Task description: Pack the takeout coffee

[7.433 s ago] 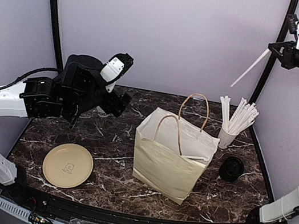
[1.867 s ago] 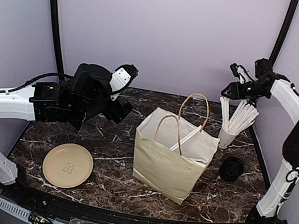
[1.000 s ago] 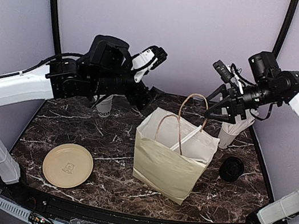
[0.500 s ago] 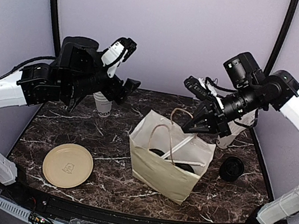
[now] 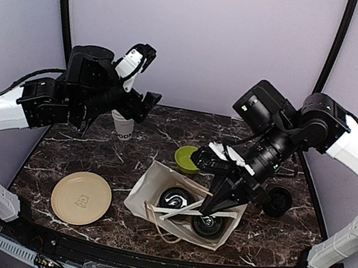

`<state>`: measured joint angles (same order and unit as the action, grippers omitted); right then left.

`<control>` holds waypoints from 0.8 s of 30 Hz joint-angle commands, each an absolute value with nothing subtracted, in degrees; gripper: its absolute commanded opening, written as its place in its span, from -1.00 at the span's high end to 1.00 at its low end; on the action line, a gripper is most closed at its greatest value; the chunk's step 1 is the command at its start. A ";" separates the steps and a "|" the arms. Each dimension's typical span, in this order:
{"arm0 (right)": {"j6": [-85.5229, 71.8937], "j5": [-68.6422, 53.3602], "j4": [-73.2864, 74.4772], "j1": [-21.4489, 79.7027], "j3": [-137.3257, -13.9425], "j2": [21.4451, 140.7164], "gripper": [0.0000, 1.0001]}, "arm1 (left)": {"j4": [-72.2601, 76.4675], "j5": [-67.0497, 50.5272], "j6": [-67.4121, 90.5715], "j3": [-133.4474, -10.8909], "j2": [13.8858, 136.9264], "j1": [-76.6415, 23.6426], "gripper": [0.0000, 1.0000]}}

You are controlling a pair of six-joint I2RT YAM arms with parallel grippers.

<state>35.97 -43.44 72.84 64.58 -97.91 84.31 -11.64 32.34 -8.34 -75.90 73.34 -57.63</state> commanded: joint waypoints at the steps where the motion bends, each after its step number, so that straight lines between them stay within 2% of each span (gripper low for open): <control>1: 38.45 -47.24 75.91 66.09 -101.15 85.17 1.00 | -10.84 34.02 -8.06 -75.60 71.51 -57.57 -0.89; 9: 39.23 -46.81 77.14 70.89 -101.76 88.94 1.00 | -10.00 34.85 -10.02 -76.49 72.75 -57.61 -0.90; 18: 39.19 -44.04 77.64 69.68 -105.47 87.69 1.00 | -9.26 34.92 -11.64 -76.24 74.59 -57.40 -0.91; 24: 40.57 -46.31 79.75 68.47 -104.72 88.49 1.00 | -8.51 34.10 -12.30 -75.94 75.65 -56.61 -0.92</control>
<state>39.05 -45.12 77.60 68.95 -104.33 88.66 -10.72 34.13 -11.31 -75.90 75.48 -57.36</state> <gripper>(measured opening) 0.003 0.958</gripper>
